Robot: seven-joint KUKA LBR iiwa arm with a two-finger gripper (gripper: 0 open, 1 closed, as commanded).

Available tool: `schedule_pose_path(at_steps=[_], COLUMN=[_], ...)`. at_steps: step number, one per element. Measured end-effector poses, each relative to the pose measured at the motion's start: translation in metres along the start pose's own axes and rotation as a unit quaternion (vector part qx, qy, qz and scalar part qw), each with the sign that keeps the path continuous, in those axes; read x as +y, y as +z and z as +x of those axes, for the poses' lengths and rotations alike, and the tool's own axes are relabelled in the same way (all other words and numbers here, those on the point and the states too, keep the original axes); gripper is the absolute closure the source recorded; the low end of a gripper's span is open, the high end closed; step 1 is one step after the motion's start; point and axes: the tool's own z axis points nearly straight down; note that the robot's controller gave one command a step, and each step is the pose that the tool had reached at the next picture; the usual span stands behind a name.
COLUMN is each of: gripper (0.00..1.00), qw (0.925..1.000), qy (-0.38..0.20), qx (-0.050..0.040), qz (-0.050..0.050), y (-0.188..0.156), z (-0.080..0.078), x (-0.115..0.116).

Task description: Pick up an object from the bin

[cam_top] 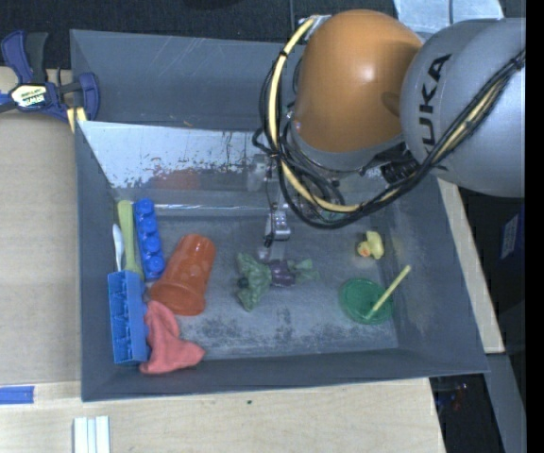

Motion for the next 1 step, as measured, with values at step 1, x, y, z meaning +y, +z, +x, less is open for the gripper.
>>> schedule_pose_path(at_steps=[1], gripper=[0.0], qw=[1.0], qy=[0.001], qx=[-0.0038], qz=[-0.001], y=[-0.0041], z=[-0.0015], x=[-0.0002])
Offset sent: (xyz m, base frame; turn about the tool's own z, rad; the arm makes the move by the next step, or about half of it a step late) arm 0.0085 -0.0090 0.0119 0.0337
